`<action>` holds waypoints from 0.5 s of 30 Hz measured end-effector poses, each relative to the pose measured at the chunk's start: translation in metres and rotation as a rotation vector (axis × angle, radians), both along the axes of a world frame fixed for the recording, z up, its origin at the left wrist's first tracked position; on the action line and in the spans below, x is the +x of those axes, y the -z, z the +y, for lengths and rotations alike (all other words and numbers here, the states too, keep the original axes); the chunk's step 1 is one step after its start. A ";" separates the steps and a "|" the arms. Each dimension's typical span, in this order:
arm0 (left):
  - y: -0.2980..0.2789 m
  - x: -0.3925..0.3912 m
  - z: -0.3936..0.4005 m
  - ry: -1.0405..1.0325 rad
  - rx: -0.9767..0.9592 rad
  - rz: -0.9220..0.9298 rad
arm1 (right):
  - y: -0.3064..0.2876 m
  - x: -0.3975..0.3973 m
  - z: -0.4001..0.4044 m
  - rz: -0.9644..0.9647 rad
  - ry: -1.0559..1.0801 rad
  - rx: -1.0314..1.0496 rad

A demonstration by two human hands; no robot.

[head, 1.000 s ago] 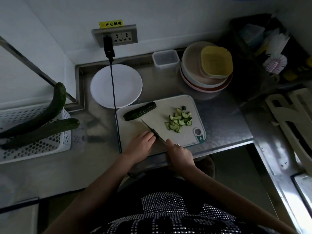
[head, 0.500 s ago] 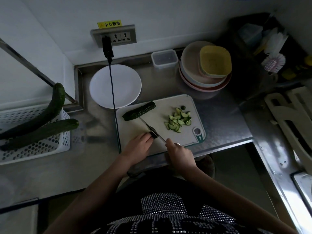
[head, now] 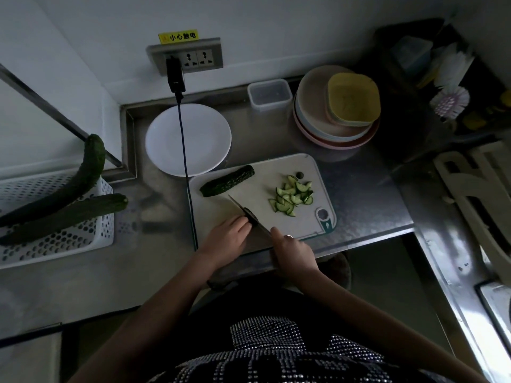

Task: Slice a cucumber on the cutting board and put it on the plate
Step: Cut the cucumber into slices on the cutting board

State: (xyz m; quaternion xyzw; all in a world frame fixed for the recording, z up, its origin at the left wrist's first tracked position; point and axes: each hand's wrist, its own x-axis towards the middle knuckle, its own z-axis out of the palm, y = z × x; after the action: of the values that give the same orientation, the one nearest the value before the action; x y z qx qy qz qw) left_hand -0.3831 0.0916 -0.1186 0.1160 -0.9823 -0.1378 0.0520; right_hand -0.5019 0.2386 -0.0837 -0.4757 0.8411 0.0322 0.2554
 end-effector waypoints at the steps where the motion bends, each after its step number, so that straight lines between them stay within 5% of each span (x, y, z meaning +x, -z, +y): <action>1: 0.000 0.000 0.000 0.002 -0.002 0.009 | 0.000 0.000 -0.001 0.003 0.003 0.013; 15: -0.004 0.001 0.000 0.016 -0.017 -0.008 | 0.000 0.003 0.004 -0.037 0.072 -0.172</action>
State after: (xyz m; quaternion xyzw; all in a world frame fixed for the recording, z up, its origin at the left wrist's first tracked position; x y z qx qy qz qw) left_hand -0.3825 0.0920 -0.1148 0.1084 -0.9845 -0.1293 0.0478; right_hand -0.4992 0.2430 -0.0833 -0.4661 0.8524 -0.0581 0.2298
